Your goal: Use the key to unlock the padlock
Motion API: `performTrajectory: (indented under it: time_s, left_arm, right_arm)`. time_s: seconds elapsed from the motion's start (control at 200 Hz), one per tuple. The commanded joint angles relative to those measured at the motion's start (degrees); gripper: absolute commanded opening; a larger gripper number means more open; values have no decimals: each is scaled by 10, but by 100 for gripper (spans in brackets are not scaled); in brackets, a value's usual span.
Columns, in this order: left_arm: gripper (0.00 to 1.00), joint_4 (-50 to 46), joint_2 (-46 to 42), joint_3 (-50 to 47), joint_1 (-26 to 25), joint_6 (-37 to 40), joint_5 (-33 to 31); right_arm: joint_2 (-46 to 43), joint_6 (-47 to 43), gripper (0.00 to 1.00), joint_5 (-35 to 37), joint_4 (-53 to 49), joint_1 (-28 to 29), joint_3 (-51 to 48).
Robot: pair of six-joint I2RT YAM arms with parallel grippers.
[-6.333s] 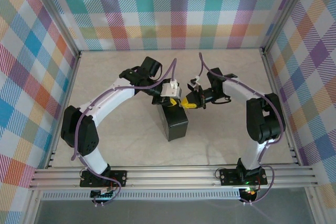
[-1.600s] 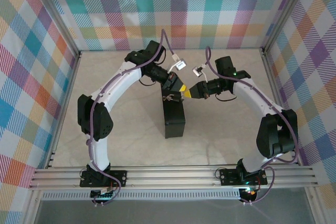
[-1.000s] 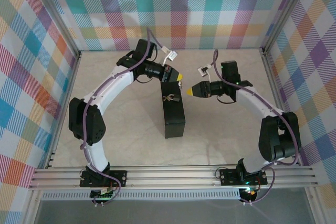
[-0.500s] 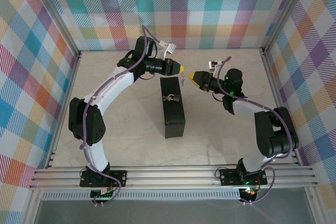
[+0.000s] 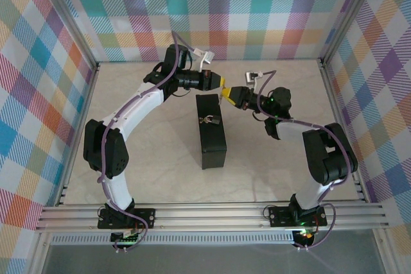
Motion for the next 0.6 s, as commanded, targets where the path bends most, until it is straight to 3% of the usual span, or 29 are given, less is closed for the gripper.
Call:
performTrajectory:
  time_s: [0.0,0.235,0.385,0.595]
  left_arm:
    - [0,24,-25,-6,-1,-10,4]
    - [0,39,-33,-21,0,-21,6]
    - [0,59,-34,-28,0,-38,6]
    - [0,86,-31,-36,0,-58,6]
  right_arm:
    - [5,22,33,0,68,-1,8]
    - [17,64,43,45,107,-16,-5]
    - [21,63,28,38,108,-17,4]
    - [14,64,26,27,108,-16,12]
